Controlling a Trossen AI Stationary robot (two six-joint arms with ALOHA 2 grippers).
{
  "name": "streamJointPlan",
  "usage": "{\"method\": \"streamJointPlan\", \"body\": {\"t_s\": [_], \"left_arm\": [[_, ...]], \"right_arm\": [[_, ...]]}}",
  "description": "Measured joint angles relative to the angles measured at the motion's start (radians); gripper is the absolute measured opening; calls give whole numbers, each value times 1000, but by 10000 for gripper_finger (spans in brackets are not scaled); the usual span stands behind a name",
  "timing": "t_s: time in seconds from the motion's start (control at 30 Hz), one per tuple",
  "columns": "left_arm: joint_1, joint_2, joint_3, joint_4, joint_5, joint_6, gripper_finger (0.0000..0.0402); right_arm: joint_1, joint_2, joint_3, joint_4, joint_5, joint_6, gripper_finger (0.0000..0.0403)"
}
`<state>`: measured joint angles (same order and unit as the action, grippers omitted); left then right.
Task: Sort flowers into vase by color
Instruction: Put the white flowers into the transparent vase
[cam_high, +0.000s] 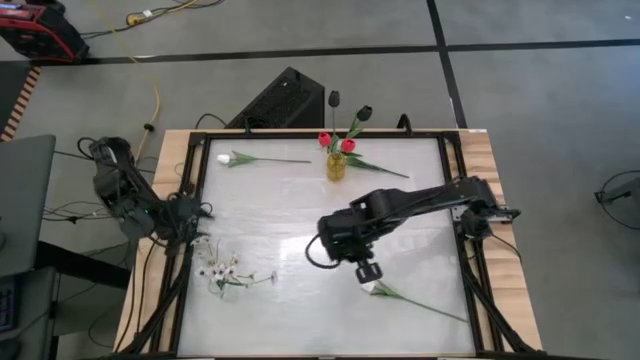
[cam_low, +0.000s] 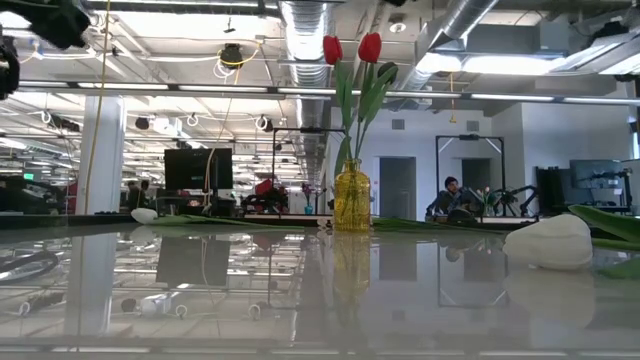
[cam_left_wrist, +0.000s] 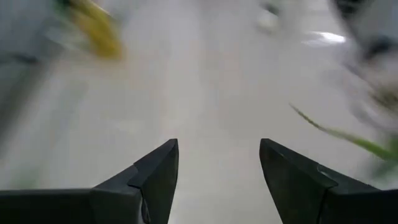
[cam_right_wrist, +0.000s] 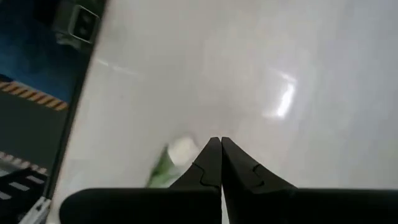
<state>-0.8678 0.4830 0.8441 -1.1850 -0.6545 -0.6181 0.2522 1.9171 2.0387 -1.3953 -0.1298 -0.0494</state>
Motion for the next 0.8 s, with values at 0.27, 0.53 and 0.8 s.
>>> {"method": "streamJointPlan", "body": {"t_s": [0.27,0.53,0.8], "left_arm": [[97,87,-15,172,-475,320,213],[368,214,-15,444,-402,642,213],[763,328,-16,662,61,932,213]], "right_arm": [[55,-270,-396,176,94,172,26],[9,-553,-932,547,226,287,26],[-333,-610,-1152,668,315,207,48]]}}
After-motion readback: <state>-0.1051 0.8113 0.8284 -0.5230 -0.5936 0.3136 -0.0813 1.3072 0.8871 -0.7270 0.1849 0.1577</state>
